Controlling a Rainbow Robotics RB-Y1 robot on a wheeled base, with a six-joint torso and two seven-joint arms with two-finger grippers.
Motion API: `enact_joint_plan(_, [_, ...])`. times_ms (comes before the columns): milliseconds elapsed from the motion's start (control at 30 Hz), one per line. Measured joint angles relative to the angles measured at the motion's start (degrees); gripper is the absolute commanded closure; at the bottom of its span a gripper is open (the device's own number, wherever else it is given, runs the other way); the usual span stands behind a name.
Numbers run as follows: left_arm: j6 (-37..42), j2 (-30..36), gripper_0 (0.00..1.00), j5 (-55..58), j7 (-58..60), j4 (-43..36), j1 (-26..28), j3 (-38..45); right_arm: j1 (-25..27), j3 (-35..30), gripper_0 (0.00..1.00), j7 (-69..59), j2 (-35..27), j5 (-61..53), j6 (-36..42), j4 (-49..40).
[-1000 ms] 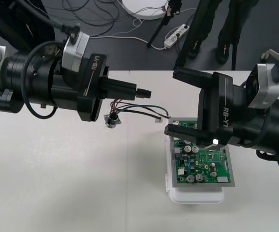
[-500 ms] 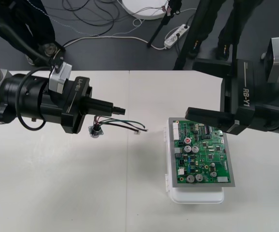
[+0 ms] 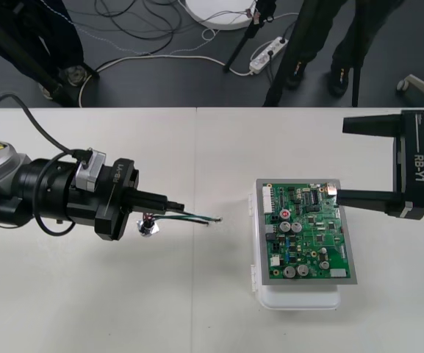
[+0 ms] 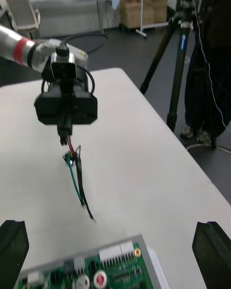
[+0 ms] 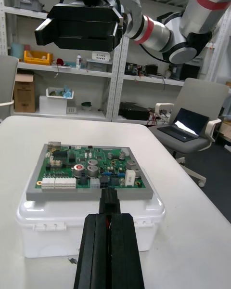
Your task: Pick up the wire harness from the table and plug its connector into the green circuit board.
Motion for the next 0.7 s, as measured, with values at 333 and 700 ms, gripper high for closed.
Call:
enact_joint_plan(333, [-1.3, -5.1, 1.00, -2.4, 0.0, 7.0, 2.2, 0.0, 6.7, -1.4, 0.00, 0.0, -4.9, 14.7, -4.7, -1.0])
enact_joint_plan(700, [-1.7, -11.6, 1.00, -5.4, -0.8, 12.1, 2.4, 0.0, 7.5, -3.2, 0.00, 0.0, -4.9, 31.0, -17.6, -1.9])
